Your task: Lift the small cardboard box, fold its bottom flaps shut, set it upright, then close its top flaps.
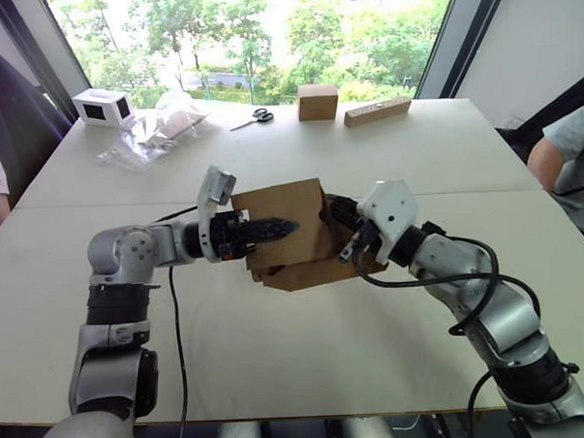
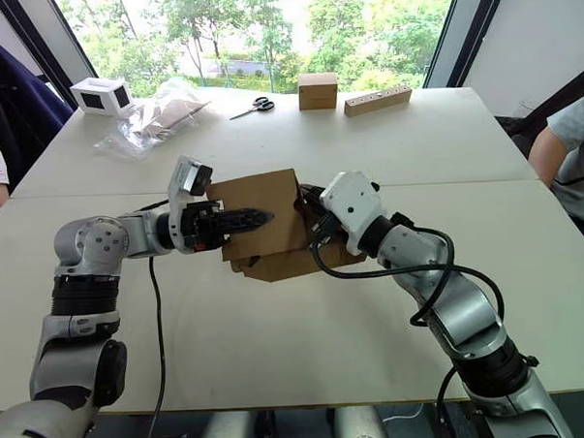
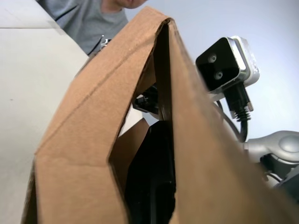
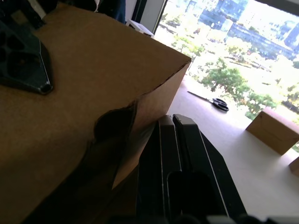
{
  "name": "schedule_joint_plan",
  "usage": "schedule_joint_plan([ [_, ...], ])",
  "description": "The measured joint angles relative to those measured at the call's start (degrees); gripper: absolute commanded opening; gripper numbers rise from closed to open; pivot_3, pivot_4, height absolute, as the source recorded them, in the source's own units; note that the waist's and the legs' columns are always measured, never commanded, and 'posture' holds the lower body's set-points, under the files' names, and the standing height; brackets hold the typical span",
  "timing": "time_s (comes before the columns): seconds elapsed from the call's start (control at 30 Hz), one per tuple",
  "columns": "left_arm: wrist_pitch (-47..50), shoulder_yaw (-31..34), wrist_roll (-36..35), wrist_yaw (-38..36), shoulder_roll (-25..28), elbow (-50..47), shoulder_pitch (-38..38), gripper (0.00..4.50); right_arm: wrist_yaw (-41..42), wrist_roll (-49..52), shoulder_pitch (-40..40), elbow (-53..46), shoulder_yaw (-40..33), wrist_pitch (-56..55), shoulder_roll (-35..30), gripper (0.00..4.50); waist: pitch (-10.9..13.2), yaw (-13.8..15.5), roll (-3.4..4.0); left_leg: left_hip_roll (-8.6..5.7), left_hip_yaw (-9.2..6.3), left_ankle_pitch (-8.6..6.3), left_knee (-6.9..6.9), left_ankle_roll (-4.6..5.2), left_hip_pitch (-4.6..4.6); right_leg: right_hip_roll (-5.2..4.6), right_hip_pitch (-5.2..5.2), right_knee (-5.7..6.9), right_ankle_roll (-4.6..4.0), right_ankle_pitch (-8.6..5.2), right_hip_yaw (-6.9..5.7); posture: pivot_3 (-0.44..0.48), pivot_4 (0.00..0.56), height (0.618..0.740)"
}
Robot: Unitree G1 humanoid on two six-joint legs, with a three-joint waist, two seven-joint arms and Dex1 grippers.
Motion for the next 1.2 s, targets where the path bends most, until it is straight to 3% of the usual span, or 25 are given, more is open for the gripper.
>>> schedule_joint_plan([
  [0.23,0.1,-0.9,-0.4,0.1,0.6,0.1,0.0,0.09,1.7,-3.3,0.4,0.9,-0.5,-1.6,0.4,0.0,0.0,0.0,0.0,0.0,0.0,0.0,0.0,-0.01,0.0,0.0,0.0,0.0,0.0,0.0,0.0,0.0,0.15,0.74],
  [0.5,-1.1,-1.7,-0.4,0.0,2.3,1.3,0.1,0.09,3.9,3.7,2.5,-4.7,-10.8,5.2,0.6,0.0,0.0,0.1,0.0,0.02,-0.01,0.0,0.0,0.0,0.0,-0.01,0.01,0.0,0.0,0.0,-0.01,0.0,0.15,0.74],
  [0.87,-1.9,-2.4,-0.4,-0.3,2.3,1.8,0.1,0.09,5.8,7.9,3.9,-7.6,-10.1,10.2,0.8,0.0,0.0,0.0,0.0,0.0,0.0,0.0,0.0,0.0,0.01,0.01,0.01,0.0,-0.01,0.0,0.0,0.0,0.15,0.74],
  [1.2,-0.9,-2.4,-1.7,-0.2,2.1,1.2,0.1,0.09,7.4,5.5,2.7,-6.4,-3.5,8.8,1.0,0.0,0.0,0.0,0.0,0.0,0.0,0.0,0.0,0.0,0.01,0.02,0.0,0.0,-0.02,-0.01,0.0,0.0,0.15,0.74],
])
